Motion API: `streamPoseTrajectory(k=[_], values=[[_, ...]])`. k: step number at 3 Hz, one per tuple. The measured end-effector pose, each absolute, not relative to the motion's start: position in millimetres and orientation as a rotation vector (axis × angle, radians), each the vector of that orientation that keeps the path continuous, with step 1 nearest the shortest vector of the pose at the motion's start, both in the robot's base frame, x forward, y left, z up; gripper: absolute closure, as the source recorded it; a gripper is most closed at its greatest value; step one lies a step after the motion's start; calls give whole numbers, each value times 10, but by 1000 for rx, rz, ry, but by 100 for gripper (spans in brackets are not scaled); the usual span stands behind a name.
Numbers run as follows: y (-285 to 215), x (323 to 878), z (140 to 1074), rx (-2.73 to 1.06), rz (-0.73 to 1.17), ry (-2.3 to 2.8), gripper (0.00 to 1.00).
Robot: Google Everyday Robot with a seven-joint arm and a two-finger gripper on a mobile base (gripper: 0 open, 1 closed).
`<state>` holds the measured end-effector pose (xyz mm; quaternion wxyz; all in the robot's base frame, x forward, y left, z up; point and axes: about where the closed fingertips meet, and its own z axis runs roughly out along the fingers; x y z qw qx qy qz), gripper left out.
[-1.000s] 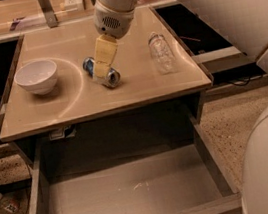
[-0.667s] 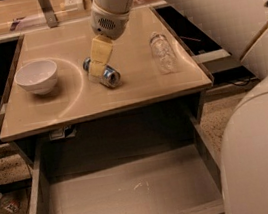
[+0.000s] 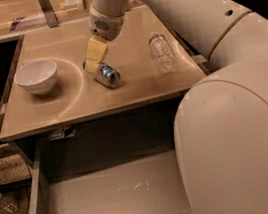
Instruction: Place redbull can into top drawer
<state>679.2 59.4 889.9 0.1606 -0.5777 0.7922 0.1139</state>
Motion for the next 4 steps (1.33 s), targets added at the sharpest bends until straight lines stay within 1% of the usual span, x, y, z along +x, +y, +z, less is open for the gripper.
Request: streamPoseTrajectory(k=[2, 4], values=[[597, 7040, 8623, -1578, 342, 2343, 0], [658, 7082, 8333, -1573, 388, 2385, 0]])
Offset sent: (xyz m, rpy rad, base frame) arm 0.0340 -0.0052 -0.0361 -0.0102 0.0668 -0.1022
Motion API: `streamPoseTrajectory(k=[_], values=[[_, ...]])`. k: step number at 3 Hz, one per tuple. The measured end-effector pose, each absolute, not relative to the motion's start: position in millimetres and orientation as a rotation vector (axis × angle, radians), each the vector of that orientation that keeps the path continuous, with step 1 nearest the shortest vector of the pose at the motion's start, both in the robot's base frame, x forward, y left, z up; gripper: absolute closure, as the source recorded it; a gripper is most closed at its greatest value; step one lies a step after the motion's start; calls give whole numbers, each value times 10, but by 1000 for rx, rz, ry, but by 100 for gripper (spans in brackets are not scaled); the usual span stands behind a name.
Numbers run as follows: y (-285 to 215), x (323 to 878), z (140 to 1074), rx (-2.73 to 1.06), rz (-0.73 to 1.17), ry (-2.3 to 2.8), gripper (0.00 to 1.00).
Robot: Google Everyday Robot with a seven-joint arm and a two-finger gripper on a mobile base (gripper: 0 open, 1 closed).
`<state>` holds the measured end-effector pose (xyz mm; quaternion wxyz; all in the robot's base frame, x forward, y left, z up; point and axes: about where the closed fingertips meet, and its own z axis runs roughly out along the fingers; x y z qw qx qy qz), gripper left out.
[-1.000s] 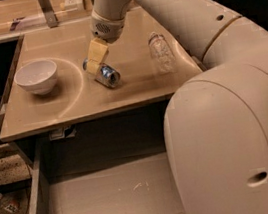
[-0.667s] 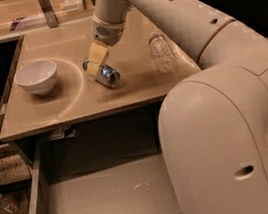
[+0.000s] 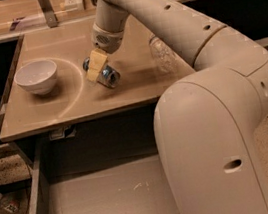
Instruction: Place redbull can into top drawer
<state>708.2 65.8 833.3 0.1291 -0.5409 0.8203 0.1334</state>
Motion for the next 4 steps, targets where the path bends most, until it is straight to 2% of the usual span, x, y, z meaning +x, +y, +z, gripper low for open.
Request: streamPoseTrajectory(k=[1, 2, 4], values=[[698, 7070, 8254, -1585, 412, 2387, 0], [737, 7049, 8240, -1619, 411, 2341, 18], [739, 7048, 8239, -1620, 411, 2339, 64]])
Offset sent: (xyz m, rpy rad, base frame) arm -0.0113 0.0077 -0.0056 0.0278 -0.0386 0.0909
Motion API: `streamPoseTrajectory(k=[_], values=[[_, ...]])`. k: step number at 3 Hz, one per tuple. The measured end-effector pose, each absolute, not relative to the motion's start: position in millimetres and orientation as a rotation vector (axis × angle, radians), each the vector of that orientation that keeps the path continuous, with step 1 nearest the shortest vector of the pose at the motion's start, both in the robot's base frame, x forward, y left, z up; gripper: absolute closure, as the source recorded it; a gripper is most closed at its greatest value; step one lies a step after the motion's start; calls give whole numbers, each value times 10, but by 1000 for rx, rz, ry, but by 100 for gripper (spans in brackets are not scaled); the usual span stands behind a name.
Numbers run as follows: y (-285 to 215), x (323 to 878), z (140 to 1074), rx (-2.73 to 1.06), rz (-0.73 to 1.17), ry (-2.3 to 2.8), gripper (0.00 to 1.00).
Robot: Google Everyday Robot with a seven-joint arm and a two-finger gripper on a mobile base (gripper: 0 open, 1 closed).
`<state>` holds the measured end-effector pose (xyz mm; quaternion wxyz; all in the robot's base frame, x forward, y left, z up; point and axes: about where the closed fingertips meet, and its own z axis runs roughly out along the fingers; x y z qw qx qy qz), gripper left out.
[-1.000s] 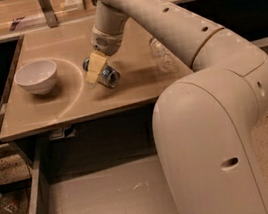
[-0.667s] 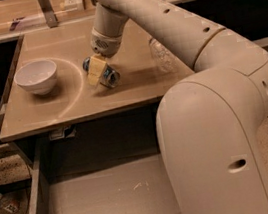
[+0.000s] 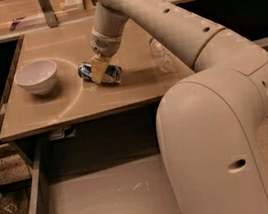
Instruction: Place redbull can into top drawer
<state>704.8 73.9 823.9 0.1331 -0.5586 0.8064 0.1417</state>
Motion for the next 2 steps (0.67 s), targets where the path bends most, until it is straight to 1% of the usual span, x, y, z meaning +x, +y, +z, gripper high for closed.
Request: streamPoseTrajectory(k=[1, 2], values=[[739, 7048, 8238, -1620, 411, 2339, 88], [668, 6892, 8356, -1615, 400, 2329, 100]])
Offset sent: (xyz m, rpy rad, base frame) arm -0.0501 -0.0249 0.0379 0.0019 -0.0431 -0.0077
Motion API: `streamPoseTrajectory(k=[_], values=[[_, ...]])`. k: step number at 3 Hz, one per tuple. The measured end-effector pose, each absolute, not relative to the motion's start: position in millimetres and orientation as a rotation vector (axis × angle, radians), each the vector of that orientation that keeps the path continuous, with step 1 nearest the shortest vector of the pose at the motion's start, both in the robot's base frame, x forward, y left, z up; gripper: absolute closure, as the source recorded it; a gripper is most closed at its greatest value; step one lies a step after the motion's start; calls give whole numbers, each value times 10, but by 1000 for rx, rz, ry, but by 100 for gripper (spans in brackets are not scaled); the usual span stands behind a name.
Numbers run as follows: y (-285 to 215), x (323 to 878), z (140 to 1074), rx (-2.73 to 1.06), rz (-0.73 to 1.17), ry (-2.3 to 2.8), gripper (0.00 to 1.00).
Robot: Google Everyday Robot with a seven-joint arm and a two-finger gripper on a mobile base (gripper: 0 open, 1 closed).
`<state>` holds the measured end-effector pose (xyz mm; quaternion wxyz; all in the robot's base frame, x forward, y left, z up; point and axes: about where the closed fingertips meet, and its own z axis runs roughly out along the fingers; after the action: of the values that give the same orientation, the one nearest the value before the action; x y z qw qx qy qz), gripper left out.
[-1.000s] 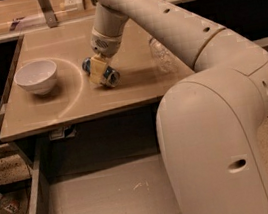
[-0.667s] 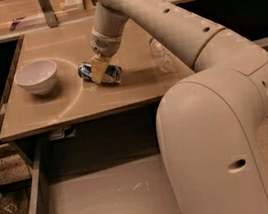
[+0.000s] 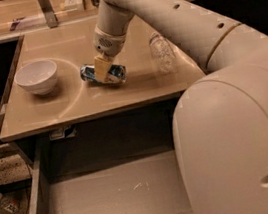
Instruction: Place redbull can into top drawer
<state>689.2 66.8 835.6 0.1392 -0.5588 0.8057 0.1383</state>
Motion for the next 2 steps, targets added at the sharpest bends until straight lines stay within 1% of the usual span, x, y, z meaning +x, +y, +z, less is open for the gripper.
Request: streamPoseTrajectory(k=[2], values=[[285, 6141, 8571, -1475, 395, 2400, 100]])
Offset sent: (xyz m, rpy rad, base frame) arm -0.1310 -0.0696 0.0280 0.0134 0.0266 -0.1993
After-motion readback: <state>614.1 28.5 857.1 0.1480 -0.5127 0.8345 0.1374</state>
